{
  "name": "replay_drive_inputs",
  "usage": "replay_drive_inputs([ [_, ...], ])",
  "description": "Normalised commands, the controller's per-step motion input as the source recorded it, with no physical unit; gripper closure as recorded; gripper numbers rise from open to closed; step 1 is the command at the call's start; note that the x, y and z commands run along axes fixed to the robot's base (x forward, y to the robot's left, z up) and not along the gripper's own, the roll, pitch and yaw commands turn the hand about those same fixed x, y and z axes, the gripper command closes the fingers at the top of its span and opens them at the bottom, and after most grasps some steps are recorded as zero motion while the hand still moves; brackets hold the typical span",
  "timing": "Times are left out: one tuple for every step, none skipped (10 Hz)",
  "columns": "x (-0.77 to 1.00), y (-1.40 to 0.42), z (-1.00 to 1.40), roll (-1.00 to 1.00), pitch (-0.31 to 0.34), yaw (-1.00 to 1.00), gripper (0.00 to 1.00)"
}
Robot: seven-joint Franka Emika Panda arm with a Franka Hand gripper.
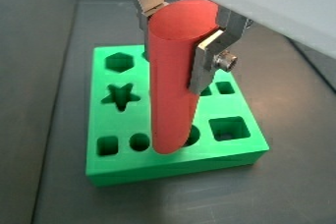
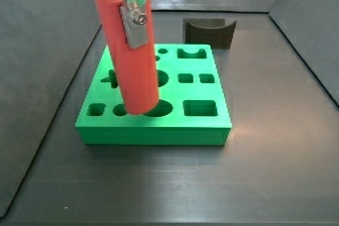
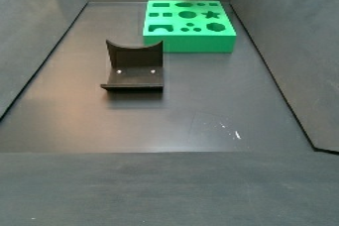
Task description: Insert the oval object.
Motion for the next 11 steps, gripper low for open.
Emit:
replay_drive_inputs([
  [0.08,0.0,0.0,0.33,0.0,-0.67,1.0],
  [0.21,0.0,0.0,0.29,0.0,-0.66,1.0],
  [0.37,-0.03,-0.19,0.15,0.0,-0.68,1.0],
  [0.38,-0.04,-0.18,0.01,0.0,-0.69,1.0],
  [0.37,-0.02,-0.16,0.01,0.0,-0.68,1.0],
  [0.0,0.0,-0.12,0.01,0.073,-0.23,1.0],
  [0.16,0.0,-0.13,0.01,0.243,-0.34,1.0],
  [0.18,0.0,-0.1,0.0,0.324,-0.49,1.0],
  [0.15,0.0,-0.14,-0.02,0.339,-0.54,1.0],
  [0.1,0.0,-0.18,-0.12,0.333,-0.49,1.0],
  [0.03,0.03,-0.24,-0.22,0.36,-0.5,1.0],
])
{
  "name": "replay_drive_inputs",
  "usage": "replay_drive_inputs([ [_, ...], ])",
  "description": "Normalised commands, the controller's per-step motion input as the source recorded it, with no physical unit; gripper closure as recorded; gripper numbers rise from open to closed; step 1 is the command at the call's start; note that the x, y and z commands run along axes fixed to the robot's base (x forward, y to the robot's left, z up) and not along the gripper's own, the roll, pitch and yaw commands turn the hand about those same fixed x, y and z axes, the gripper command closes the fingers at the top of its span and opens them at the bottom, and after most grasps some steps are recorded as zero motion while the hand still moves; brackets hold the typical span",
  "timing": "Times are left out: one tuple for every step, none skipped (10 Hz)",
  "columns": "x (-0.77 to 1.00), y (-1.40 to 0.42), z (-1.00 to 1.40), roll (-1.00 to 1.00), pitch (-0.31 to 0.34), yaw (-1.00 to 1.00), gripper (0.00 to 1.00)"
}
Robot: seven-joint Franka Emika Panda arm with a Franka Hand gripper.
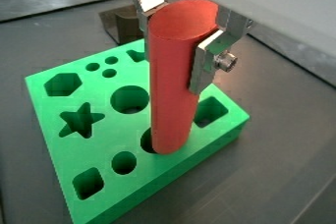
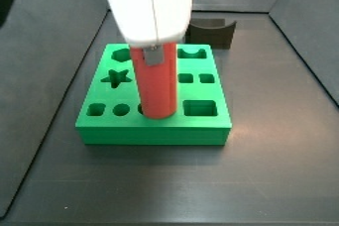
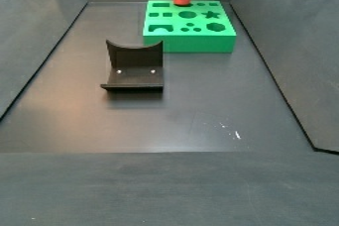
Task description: Insert the oval object.
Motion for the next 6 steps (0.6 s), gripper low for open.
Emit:
replay_drive_inputs([
  [0.0,0.07,-0.21,-0.25,0.326,-0.52,1.0],
  [-0.13,0.09,-0.12,-0.18,0.087,-0.25,1.0],
  [-0.21,0.11,-0.01,-0.06,0.0,-0.29,1.0],
  [-0.16,0.13,-0.05,0.0,0.0,-0.27,1.0],
  [-0.22,0.18,-0.05,0.0,0.013,-0.3,1.0],
  [-0.18,0.18,-0.05,0.0,0.021,-0.48,1.0],
])
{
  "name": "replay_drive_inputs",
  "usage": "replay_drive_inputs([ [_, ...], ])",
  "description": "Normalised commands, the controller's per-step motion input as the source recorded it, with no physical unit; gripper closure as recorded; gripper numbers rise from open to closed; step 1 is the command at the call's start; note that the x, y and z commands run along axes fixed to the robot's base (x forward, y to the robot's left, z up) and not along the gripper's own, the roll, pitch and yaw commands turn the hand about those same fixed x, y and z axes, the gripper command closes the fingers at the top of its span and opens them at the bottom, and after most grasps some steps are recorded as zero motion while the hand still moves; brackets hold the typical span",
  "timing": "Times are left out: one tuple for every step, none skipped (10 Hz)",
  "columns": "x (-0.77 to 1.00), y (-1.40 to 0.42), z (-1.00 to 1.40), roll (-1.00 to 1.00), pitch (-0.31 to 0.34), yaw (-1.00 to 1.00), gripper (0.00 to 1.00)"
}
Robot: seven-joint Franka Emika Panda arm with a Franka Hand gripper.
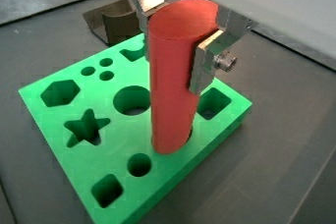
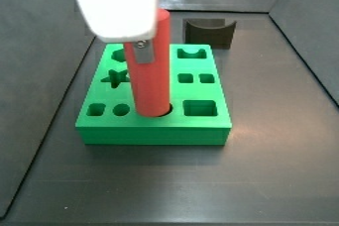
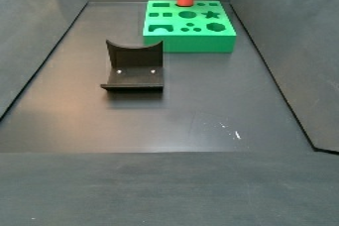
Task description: Insert the oval object.
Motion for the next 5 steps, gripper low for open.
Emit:
replay_drive_inputs([
  [-0.08,0.08,-0.1,0.0,0.034,-0.55,1.0],
  [0.11,0.0,-0.19,-0.07,0.039,-0.31,1.0],
  [0.22,0.0,-0.23,-0.1,0.047,-0.15,1.0],
  [0.2,-0.08,-0.13,-0.17,0.023,-0.16,1.0],
  [0.22,-0.07,-0.12,-0.24,0.017,-0.19,1.0],
])
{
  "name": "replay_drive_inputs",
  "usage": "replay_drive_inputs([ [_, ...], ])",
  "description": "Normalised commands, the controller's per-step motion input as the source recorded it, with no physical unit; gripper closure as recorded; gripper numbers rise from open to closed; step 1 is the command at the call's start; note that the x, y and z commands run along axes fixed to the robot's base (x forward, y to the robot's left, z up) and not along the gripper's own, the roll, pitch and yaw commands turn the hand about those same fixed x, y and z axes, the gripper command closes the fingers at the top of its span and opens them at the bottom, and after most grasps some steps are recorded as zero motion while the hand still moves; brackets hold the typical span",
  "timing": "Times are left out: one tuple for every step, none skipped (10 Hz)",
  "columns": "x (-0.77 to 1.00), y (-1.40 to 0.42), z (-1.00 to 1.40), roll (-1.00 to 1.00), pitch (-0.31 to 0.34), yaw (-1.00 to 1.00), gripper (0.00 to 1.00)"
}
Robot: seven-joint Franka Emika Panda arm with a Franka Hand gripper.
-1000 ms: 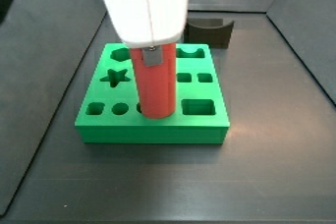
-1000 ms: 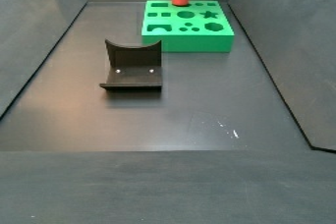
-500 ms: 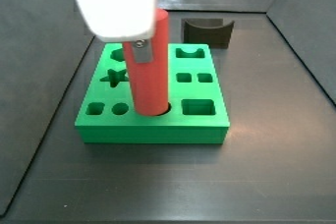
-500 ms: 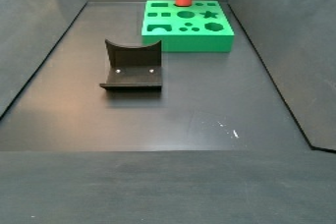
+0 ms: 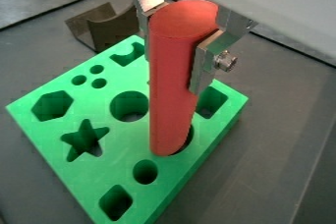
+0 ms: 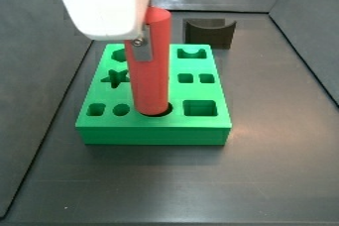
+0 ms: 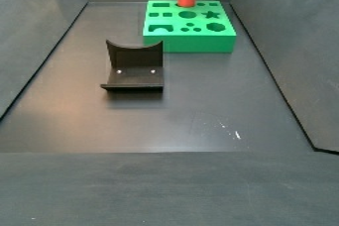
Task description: Insert the oval object.
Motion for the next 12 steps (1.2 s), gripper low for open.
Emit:
replay_drive_inputs([
  [0.23,0.0,-0.12,-0.26,0.017,-0.15,1.0],
  [0.26,0.0,-0.17,-0.2,0.046,-0.09,1.0],
  [0.18,0.01,-0.22,-0.14,0.047,-0.04,1.0],
  [0.0,0.04,-0.22,-0.09,0.0,0.0,1.0],
  [0.0,0.0,-0.31,0.0,0.013,0.0,1.0],
  [0.0,0.0,-0.37,0.0,0.043,0.0,1.0],
  [0.03,0.01,-0.33,0.0,0.089,0.0,1.0],
  [0.04,0.0,-0.31,0.0,0.084,0.0,1.0],
  [0.0,0.01,-0.35,-0.11,0.0,0.0,1.0],
  [0.0,0.03,-0.34,-0.14,0.0,0.0,1.0],
  [0.0,0.02,-0.37,-0.19,-0.003,-0.03,1.0],
  [-0.13,0.01,-0.26,-0.17,-0.057,-0.1,1.0],
])
